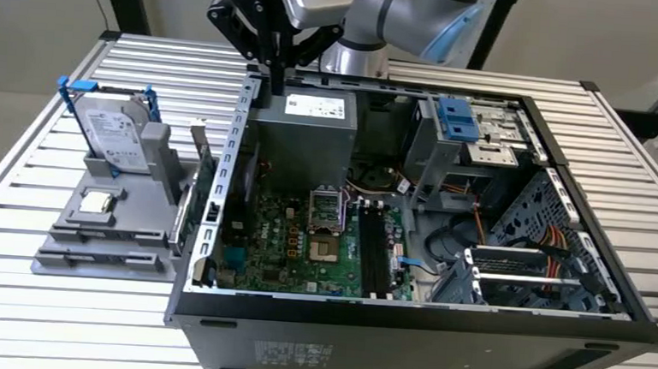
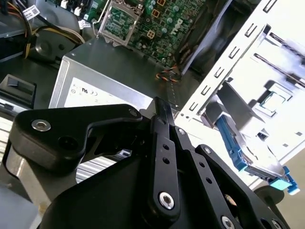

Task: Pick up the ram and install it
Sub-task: 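Reach for the ram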

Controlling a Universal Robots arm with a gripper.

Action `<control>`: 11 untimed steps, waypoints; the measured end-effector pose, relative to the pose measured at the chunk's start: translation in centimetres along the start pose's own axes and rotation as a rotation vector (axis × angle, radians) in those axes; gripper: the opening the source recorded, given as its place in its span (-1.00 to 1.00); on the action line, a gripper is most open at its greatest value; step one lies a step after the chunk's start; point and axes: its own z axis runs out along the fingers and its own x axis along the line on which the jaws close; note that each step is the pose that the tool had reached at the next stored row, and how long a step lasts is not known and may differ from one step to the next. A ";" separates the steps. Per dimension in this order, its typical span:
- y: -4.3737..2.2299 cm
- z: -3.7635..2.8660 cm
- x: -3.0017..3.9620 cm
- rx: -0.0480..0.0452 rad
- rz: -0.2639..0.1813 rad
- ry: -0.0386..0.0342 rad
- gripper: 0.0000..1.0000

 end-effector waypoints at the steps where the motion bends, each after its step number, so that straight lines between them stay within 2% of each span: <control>1: 0.00 0.00 0.07 0.0000 0.000 0.0000 -1.00; 11: -0.06 -0.02 0.94 0.0000 0.000 0.0000 -1.00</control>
